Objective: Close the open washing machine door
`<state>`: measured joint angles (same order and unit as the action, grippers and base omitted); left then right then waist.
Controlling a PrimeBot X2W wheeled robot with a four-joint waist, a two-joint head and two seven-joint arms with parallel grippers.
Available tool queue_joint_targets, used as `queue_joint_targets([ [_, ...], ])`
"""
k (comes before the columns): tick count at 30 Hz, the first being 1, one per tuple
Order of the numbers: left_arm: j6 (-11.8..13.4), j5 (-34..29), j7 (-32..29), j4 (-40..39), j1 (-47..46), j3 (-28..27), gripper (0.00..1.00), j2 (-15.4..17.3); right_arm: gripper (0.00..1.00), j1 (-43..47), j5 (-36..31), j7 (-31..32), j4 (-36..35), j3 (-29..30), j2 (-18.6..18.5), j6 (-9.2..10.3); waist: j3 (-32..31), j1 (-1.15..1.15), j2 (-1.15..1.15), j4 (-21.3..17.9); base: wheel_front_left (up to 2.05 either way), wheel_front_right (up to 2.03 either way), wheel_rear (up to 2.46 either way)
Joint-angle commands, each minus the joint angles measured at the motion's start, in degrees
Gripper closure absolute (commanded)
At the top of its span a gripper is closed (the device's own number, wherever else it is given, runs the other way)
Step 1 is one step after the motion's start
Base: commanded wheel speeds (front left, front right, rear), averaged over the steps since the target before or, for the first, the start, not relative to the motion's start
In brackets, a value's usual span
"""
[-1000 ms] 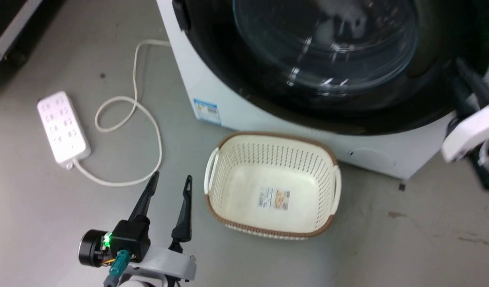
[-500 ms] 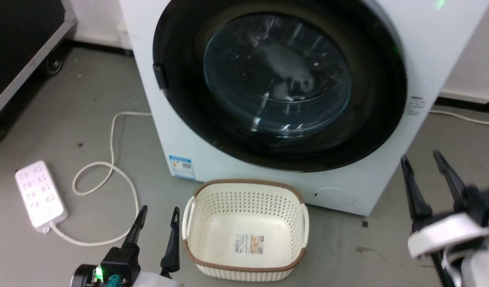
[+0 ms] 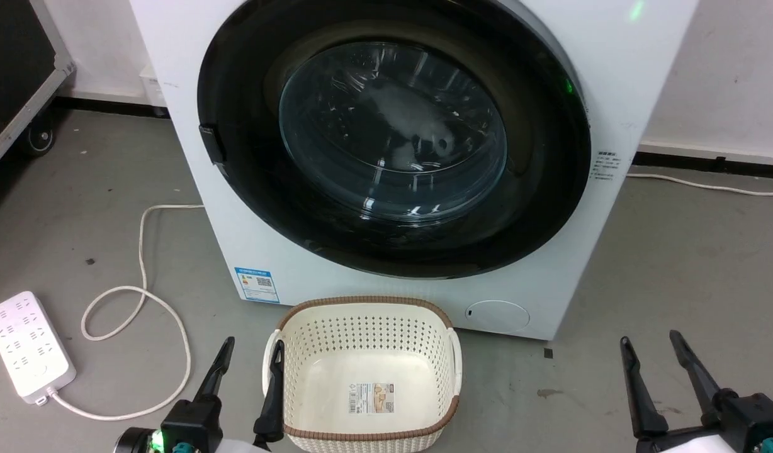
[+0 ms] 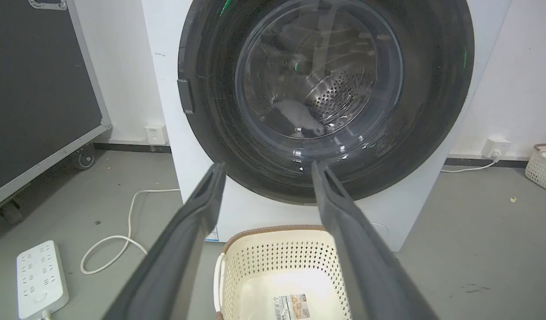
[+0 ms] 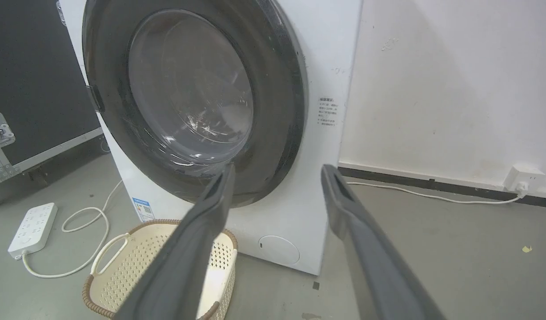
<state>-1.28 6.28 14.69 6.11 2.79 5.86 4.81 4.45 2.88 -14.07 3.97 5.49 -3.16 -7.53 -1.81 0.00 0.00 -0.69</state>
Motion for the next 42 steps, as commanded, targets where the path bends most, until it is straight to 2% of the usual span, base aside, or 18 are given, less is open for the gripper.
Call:
queue_joint_targets([
  [1,-0.4,-0.3,0.3,0.3,0.6,-0.1,0.00,0.0,0.00,0.8,0.5,-0.5,0.4,-0.1,0.3,0.04,0.0,0.00,0.00,-0.1,0.00,0.00,0.00],
  [6,-0.8,-0.3,0.3,0.7,0.4,-0.1,0.00,-0.1,0.00,0.5,0.7,-0.6,0.9,0.0,0.3,0.04,0.1,0.00,0.00,-0.1,0.00,0.00,0.00],
  [7,-0.5,-0.1,-0.1,0.6,0.0,0.0,1.00,0.0,1.00,0.0,0.4,-0.1,0.8,-0.1,0.0,0.00,0.1,0.00,0.00,-0.2,0.00,0.00,0.00],
  [42,0.0,-1.7,-4.0,-1.2,-0.8,-1.5,1.00,-0.6,1.00,-1.2,-0.5,3.8,-0.5,-1.6,0.1,0.01,0.5,0.00,0.00,0.1,0.00,0.00,0.00],
])
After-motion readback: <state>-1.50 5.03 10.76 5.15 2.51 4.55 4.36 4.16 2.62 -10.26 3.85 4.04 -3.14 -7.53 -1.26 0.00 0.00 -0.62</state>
